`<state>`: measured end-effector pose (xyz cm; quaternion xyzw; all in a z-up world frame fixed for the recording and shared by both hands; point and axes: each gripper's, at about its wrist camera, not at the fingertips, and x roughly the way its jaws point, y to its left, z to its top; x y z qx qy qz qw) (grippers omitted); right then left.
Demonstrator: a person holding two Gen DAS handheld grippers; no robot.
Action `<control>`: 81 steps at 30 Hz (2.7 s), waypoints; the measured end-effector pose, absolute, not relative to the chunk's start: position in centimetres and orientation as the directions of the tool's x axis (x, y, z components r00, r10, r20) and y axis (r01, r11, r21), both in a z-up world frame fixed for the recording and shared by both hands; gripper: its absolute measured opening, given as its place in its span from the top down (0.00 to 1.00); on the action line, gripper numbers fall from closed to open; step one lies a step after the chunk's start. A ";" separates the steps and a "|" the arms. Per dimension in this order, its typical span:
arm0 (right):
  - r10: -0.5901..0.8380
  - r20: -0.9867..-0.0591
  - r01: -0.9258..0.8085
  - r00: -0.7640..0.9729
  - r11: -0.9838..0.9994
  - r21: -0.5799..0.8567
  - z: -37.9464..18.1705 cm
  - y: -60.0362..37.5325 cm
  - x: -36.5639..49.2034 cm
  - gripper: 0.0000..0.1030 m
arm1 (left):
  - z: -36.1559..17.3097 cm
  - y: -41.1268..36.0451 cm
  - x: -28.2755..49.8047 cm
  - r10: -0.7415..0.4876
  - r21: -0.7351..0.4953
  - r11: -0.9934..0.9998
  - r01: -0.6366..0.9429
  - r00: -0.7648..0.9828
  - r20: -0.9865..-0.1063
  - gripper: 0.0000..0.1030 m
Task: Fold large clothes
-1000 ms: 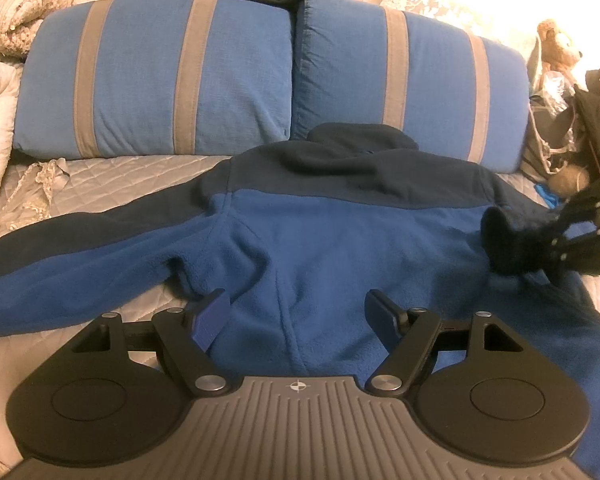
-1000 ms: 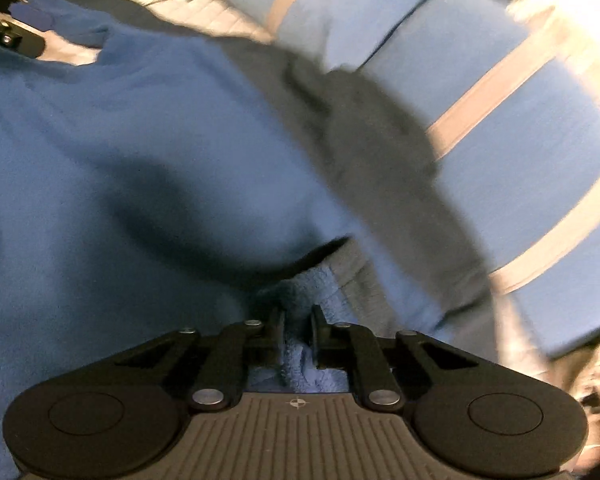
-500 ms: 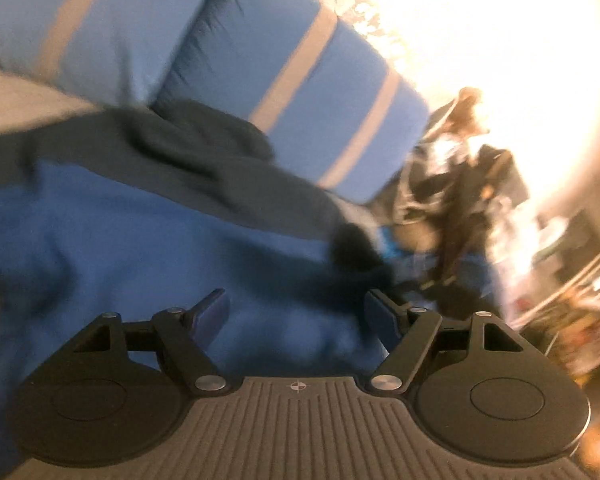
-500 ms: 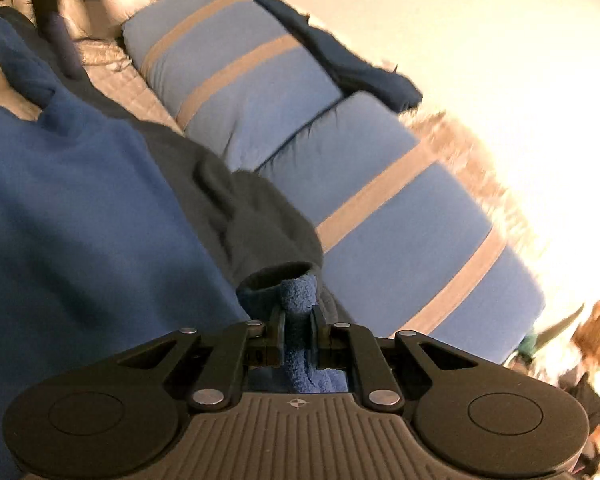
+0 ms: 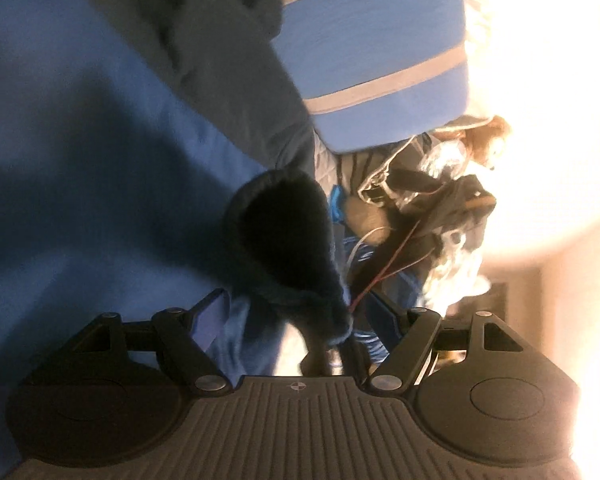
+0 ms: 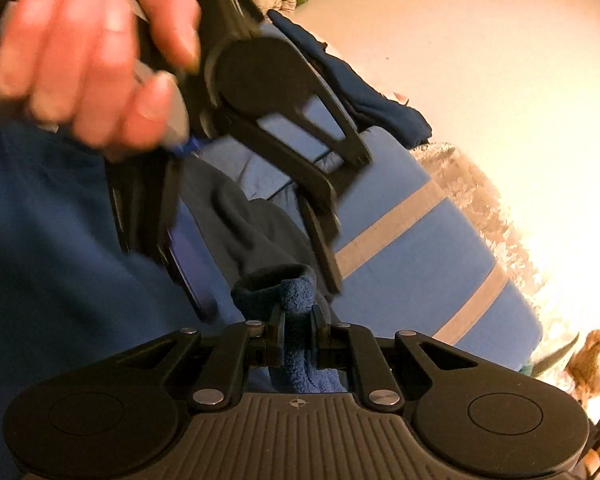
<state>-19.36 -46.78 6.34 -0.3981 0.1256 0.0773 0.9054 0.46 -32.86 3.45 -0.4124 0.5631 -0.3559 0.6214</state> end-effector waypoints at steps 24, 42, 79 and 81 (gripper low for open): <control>-0.108 -0.236 -0.126 0.966 0.602 -0.789 4.6 -47.9 -17.9 0.47 | 6.9 -31.3 1.1 -0.887 -0.903 0.419 0.097 0.255 -0.385 0.85; -0.087 -0.710 0.501 0.698 0.769 0.398 4.1 -76.4 -11.6 0.33 | 14.2 -29.4 0.7 -0.899 -0.895 0.315 0.315 0.400 -0.176 0.87; 0.178 -0.694 0.259 0.698 0.840 0.477 3.8 -72.1 -10.4 0.37 | 17.2 -24.2 2.5 -0.798 -0.909 0.327 0.260 0.591 -0.119 0.88; 0.150 -0.694 0.272 0.705 0.846 0.458 3.3 -71.2 -10.2 0.47 | 17.0 -24.1 2.6 -0.795 -0.911 0.327 0.251 0.594 -0.122 0.88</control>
